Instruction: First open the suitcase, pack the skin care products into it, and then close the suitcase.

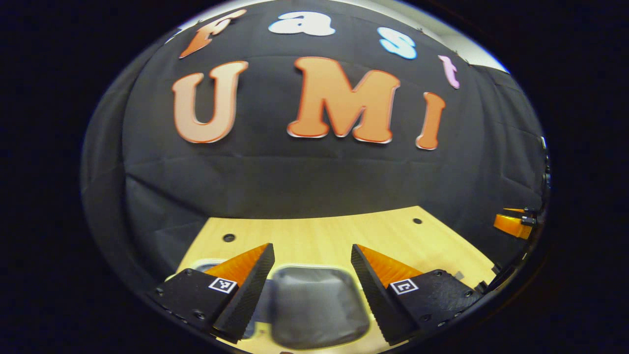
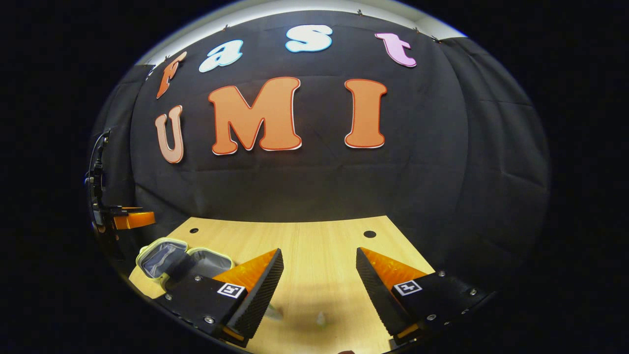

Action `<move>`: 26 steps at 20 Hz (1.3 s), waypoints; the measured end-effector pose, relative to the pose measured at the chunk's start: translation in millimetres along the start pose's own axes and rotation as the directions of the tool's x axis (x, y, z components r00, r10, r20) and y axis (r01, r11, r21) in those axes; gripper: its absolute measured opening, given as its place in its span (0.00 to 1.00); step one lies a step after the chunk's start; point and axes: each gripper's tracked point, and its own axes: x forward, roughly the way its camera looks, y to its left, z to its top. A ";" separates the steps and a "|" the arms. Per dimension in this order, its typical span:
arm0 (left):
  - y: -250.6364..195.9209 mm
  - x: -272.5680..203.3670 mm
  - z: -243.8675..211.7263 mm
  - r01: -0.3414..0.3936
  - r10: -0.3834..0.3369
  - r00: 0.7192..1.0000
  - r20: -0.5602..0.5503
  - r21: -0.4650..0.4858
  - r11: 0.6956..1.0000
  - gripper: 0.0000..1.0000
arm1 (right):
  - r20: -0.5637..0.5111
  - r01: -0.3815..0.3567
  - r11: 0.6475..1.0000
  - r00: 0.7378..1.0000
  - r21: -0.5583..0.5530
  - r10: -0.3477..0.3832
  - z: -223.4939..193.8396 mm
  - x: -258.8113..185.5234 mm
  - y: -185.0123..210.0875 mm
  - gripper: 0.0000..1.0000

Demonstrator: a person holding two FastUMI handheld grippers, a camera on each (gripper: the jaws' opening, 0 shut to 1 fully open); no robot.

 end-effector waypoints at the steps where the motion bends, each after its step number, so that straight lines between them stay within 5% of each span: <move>1: -29.9 8.0 -2.2 0.034 -0.035 0.999 0.012 0.007 0.999 0.97 | -0.005 -0.002 1.000 1.000 -0.006 0.002 -2.1 -0.5 -10.3 0.94; 6: -146.1 39.2 -39.9 0.115 -0.115 0.992 -0.042 0.006 0.993 0.97 | -0.040 -0.015 1.000 0.999 -0.003 0.015 -19.0 -9.6 -50.1 0.95; 10: -197.5 56.8 -75.1 0.134 -0.130 0.985 -0.109 0.032 0.990 0.98 | -0.065 0.002 1.000 0.998 -0.011 -0.002 -29.6 -16.6 -79.4 0.94; 19: -226.2 82.5 -165.7 0.107 -0.100 0.964 -0.248 0.015 0.994 0.98 | -0.123 0.058 0.997 0.990 -0.049 -0.064 -48.6 -23.4 -127.1 0.95; 26: -230.4 93.6 -242.9 0.104 -0.067 0.924 -0.376 0.079 0.991 0.98 | -0.158 0.050 0.996 0.985 -0.070 -0.061 -58.6 -22.4 -127.2 0.95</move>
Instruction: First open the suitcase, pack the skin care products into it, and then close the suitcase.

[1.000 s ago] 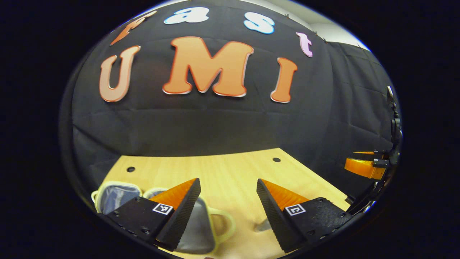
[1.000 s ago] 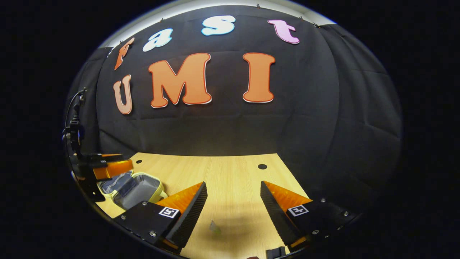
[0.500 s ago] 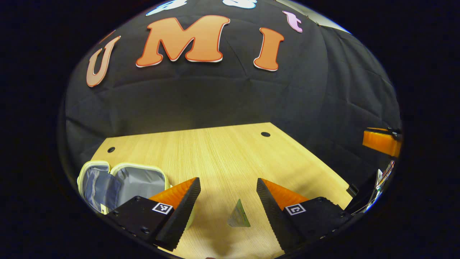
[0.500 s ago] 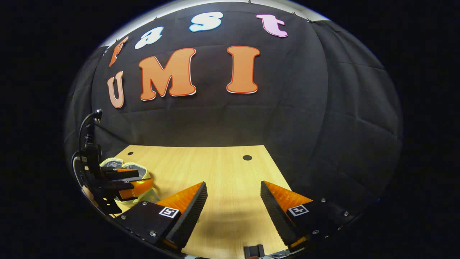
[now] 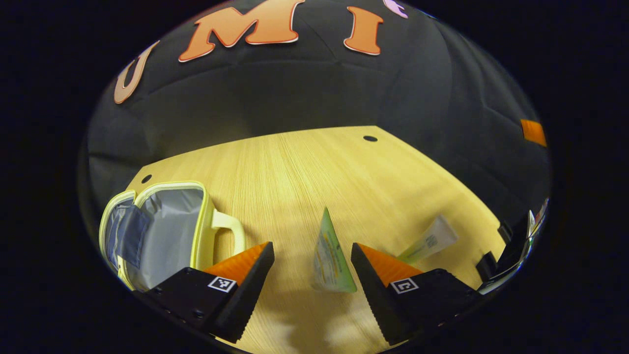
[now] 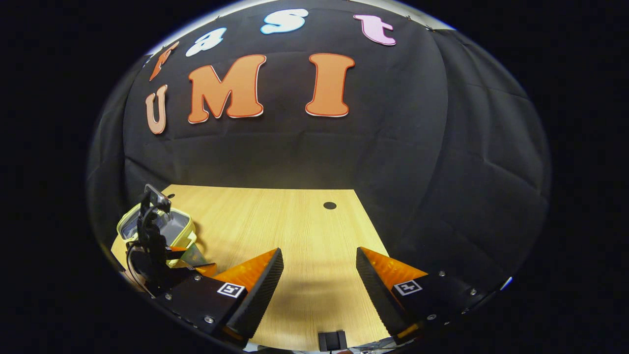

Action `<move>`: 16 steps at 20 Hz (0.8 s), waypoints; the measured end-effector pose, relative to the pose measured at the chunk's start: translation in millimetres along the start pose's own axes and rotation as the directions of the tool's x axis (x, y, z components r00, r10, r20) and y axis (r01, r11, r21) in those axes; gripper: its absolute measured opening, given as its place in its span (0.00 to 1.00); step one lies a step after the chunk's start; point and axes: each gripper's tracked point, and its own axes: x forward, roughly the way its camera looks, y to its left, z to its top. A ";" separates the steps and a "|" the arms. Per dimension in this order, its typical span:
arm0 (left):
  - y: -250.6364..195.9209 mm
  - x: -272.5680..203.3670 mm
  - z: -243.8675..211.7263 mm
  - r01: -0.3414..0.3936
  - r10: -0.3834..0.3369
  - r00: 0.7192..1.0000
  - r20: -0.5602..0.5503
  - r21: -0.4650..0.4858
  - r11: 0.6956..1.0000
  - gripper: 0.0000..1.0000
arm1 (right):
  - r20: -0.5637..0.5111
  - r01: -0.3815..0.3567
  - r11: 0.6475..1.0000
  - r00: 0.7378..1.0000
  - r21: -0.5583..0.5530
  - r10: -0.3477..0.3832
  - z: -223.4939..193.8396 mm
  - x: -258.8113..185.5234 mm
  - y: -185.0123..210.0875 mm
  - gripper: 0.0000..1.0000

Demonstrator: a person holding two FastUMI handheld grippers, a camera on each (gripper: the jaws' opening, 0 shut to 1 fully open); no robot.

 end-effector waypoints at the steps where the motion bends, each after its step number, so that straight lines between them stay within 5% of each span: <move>1: -0.8 3.7 -4.8 -0.001 0.001 1.000 -0.008 0.007 1.000 0.98 | -0.003 -0.001 1.000 1.000 -0.002 0.001 -0.7 0.4 0.4 0.95; 2: -2.7 7.6 -7.5 0.006 -0.006 1.000 -0.012 0.011 1.000 0.97 | -0.007 -0.001 1.000 1.000 -0.005 0.001 -1.0 1.3 0.7 0.95; 6: -6.5 15.8 -14.6 0.007 -0.006 1.000 -0.015 0.027 1.000 0.41 | -0.009 -0.002 1.000 1.000 -0.013 0.002 -1.9 1.9 3.3 0.94; 8: -5.1 13.9 -15.4 0.015 -0.013 0.999 -0.038 0.036 0.999 0.41 | -0.009 -0.005 1.000 1.000 -0.013 0.005 -2.6 3.4 5.7 0.94; 9: -6.6 11.6 -18.4 0.029 -0.028 0.998 -0.057 0.025 0.999 0.32 | -0.008 -0.010 1.000 1.000 -0.009 0.010 -2.6 3.4 7.7 0.95; 12: -0.8 -8.8 -14.5 0.053 -0.055 0.996 -0.073 -0.022 0.998 0.34 | 0.006 -0.039 0.999 0.999 0.006 0.039 -0.9 5.0 21.5 0.94; 16: 10.1 -48.3 -1.1 0.071 -0.077 0.995 -0.068 -0.078 0.994 0.34 | -0.017 -0.160 0.987 0.987 0.034 0.161 -14.9 12.0 62.0 0.95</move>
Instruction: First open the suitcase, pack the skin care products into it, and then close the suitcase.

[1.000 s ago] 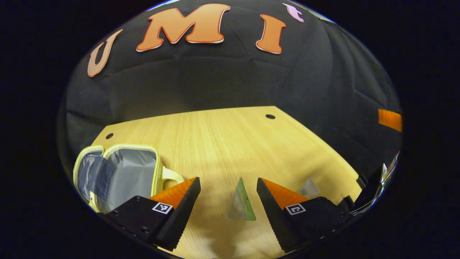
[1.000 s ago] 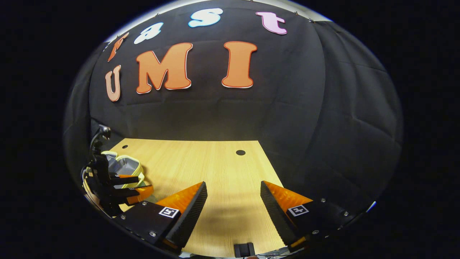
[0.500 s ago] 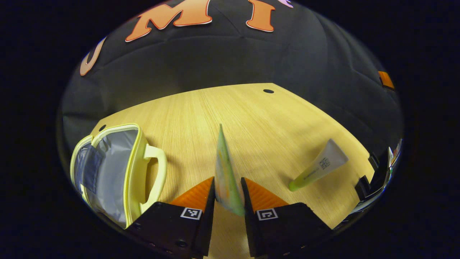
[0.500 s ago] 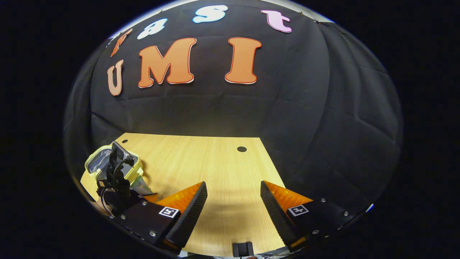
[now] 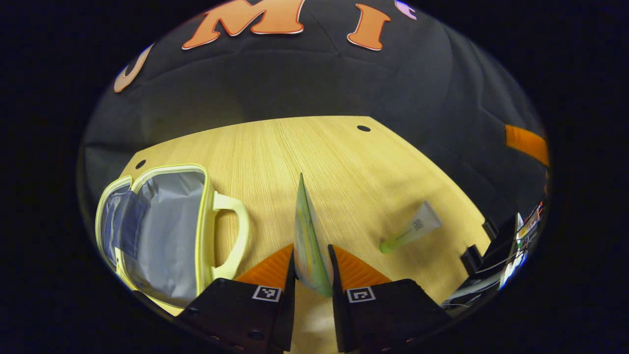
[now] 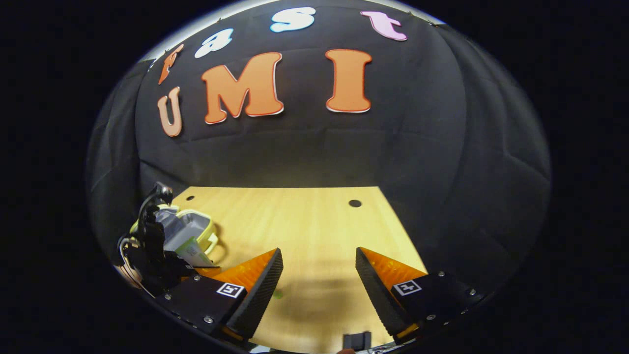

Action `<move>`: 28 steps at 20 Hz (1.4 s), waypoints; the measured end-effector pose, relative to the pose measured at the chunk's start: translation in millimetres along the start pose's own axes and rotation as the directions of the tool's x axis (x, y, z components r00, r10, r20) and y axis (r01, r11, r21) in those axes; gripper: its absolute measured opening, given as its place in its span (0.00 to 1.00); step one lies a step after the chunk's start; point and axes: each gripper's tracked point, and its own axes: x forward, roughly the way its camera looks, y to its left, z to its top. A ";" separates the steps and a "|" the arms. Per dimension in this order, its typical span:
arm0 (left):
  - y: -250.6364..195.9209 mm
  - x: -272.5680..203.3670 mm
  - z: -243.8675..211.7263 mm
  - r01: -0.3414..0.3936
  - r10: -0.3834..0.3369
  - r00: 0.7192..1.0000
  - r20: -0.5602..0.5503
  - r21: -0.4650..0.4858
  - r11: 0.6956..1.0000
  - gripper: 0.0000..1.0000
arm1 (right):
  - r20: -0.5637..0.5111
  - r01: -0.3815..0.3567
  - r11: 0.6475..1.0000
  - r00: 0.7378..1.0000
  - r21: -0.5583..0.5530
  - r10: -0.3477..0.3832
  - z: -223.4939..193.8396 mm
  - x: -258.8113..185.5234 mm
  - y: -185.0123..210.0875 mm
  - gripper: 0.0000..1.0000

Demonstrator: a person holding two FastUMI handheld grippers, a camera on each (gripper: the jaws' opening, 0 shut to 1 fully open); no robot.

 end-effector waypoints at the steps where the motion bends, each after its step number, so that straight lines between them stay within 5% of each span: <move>1: 4.5 -8.8 2.2 -0.003 0.003 1.000 -0.003 -0.012 1.000 0.34 | -0.016 -0.024 1.000 1.000 -0.005 0.024 -8.7 5.6 10.3 0.94; 7: 36.8 -58.2 14.2 -0.051 0.052 0.999 0.008 -0.026 0.998 0.34 | -0.124 -0.121 0.984 0.987 -0.129 0.105 -60.6 41.4 57.8 0.95; 13: 63.4 -89.5 3.9 -0.097 0.097 0.995 -0.003 -0.077 0.992 0.34 | -0.272 -0.172 0.985 0.949 -0.017 0.161 -114.5 76.0 77.5 0.95; 17: 80.0 -104.9 5.7 -0.136 0.138 0.990 0.010 -0.106 0.985 0.34 | -0.323 -0.174 0.983 0.935 -0.055 0.148 -141.2 88.7 77.1 0.94; 28: 116.5 -122.3 -6.5 -0.193 0.197 0.980 0.021 -0.126 0.973 0.34 | -0.427 -0.156 0.985 0.898 -0.078 0.108 -176.8 106.0 77.3 0.56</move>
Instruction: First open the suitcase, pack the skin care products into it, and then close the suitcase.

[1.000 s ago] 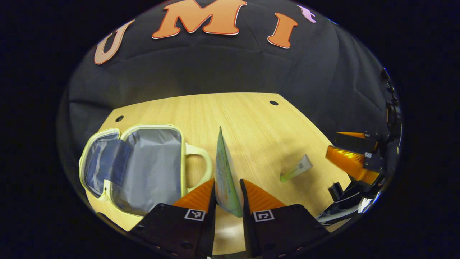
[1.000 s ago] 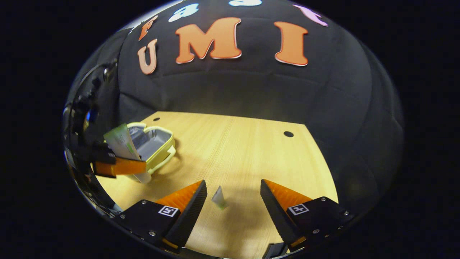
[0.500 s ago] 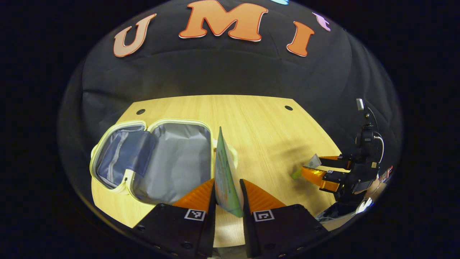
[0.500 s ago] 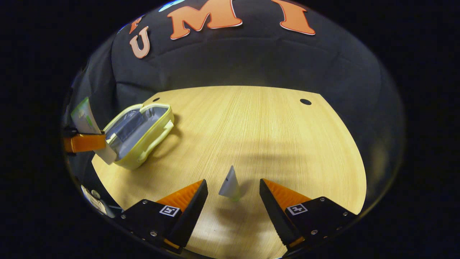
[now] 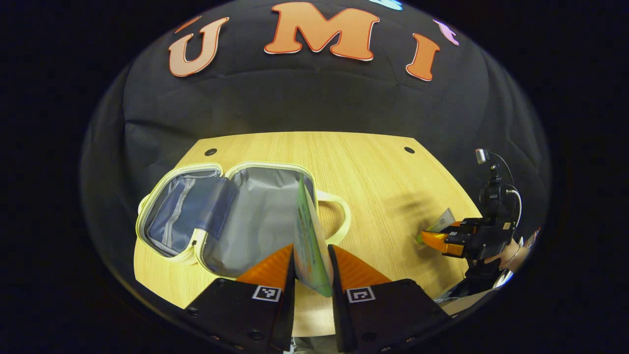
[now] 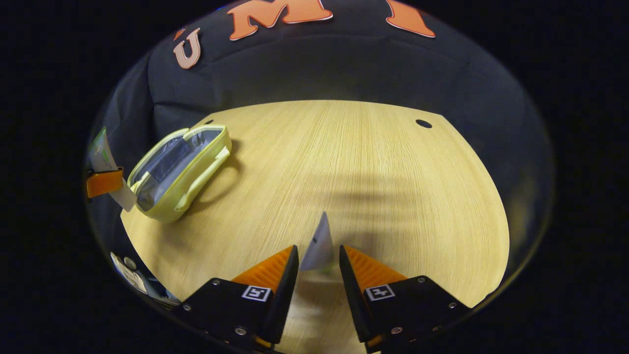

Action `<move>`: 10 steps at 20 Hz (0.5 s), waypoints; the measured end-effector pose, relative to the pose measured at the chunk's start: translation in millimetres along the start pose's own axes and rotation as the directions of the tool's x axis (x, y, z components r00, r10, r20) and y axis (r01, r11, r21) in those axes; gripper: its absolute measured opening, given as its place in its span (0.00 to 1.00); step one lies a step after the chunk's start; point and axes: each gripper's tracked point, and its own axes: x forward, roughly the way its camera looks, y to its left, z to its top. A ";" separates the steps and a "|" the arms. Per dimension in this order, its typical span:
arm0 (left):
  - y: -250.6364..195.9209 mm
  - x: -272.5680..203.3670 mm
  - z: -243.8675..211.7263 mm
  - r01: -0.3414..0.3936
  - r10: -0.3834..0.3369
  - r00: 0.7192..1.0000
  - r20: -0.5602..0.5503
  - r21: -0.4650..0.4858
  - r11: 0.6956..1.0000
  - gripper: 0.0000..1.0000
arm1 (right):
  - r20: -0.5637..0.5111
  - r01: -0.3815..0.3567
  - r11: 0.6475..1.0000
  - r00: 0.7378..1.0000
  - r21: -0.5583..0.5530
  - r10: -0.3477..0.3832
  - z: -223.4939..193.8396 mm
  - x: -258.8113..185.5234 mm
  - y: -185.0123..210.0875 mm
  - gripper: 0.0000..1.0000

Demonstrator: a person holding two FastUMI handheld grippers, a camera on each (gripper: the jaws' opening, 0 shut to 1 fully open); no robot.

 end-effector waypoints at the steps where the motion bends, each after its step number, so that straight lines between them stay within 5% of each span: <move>1: 0.1 -0.9 0.8 0.004 -0.004 1.000 0.003 -0.004 1.000 0.34 | -0.018 0.001 1.000 1.000 -0.003 -0.001 -3.6 -0.7 -0.3 0.47; 3: 2.1 -2.6 2.2 0.016 -0.016 1.000 0.006 -0.009 1.000 0.34 | -0.021 -0.010 1.000 1.000 0.007 0.010 -1.4 -3.7 3.2 0.29; 10: 21.2 -17.6 24.8 0.063 -0.063 0.998 -0.014 -0.004 0.998 0.33 | 0.007 -0.069 0.994 0.998 0.081 0.069 42.2 -46.1 32.5 0.32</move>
